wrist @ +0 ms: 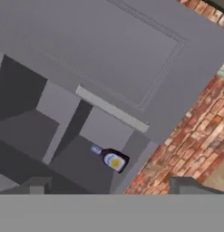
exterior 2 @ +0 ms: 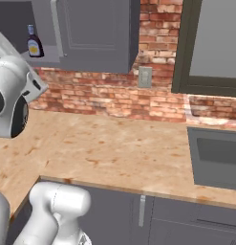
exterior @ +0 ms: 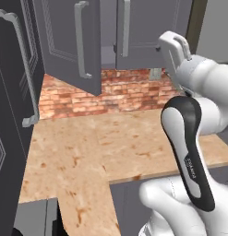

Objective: The dining table condiment station is running low on condiment bottle. Refill the condiment station by opening the cabinet and taking the condiment bottle from the cabinet and placing it on the dining table.

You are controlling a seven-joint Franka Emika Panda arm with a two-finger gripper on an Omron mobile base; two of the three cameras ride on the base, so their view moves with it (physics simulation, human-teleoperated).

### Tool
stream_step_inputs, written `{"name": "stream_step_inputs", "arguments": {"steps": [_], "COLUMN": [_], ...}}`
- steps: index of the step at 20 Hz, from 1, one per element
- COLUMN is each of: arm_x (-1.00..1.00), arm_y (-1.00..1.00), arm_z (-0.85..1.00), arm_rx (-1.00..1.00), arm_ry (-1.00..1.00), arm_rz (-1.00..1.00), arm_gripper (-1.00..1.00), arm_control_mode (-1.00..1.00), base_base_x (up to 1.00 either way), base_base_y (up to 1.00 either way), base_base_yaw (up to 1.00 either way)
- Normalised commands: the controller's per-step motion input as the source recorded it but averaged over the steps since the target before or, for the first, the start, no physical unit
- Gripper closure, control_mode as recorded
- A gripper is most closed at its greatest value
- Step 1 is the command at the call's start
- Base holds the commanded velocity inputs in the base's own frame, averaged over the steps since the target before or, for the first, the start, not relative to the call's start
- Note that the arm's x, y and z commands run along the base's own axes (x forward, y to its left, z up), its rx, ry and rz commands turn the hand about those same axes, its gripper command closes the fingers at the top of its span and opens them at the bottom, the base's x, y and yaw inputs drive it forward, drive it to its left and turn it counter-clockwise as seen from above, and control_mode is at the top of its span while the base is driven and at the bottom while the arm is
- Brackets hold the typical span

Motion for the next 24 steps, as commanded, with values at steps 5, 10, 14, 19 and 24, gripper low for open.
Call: {"name": "stream_step_inputs", "arguments": {"steps": [5,10,14,19,24], "arm_x": [0.39,0.35,0.35,0.42,0.49], "arm_y": [0.09,0.32,0.56,0.51,0.18], "arm_z": [0.00,-0.02,-0.15,-0.13,-0.01], "arm_rx": [0.20,0.09,0.00,0.00,0.05], "arm_ry": [0.35,0.34,0.29,0.23,0.11], "arm_rz": [0.18,0.22,0.22,0.18,0.06], "arm_gripper": [-1.00,-1.00,-1.00,-1.00,-1.00], "arm_control_mode": [-1.00,-1.00,-1.00,-1.00,-1.00], "base_base_x": [0.00,0.00,0.00,0.00,0.00], "base_base_y": [0.00,0.00,0.00,0.00,0.00], "base_base_yaw": [0.00,0.00,0.00,0.00,0.00]}}
